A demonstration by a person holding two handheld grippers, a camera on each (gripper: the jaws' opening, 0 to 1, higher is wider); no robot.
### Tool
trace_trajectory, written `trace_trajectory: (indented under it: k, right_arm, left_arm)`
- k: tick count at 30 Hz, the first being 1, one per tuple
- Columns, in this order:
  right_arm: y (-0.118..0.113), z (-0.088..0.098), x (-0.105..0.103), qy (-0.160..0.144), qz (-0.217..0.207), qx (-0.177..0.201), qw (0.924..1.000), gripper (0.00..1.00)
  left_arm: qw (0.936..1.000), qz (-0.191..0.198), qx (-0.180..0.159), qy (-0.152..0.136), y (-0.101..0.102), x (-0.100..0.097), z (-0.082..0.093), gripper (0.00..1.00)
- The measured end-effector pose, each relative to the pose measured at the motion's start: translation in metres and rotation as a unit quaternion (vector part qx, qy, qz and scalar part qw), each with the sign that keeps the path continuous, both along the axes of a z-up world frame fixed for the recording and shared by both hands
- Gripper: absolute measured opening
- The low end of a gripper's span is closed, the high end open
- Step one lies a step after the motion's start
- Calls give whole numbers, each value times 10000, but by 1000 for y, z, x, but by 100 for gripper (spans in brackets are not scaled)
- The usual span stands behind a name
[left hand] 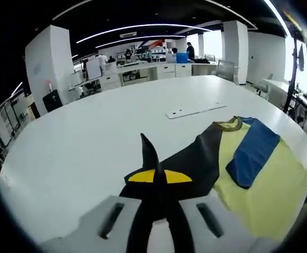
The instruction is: Fold the garment on the visible template until the final outline fits inside the template.
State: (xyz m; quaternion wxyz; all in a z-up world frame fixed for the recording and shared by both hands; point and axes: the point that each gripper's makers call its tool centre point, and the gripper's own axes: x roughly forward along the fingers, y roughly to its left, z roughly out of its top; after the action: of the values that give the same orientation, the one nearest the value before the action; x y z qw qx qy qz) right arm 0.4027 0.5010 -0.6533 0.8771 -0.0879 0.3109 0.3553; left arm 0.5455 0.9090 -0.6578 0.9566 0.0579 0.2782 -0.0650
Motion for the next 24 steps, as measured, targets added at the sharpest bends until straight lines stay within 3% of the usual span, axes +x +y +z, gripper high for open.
trace_trajectory:
  k: [19,24]
  right_arm:
    - [5,-1,-5,25,51,65,10000,99]
    - [7,-2,-6,54,66,84,9999,99]
  left_arm:
    - [9976,-623,-240,-176,-75,19,11,1]
    - [9965,-676,-432,-216,-90,25,15,1]
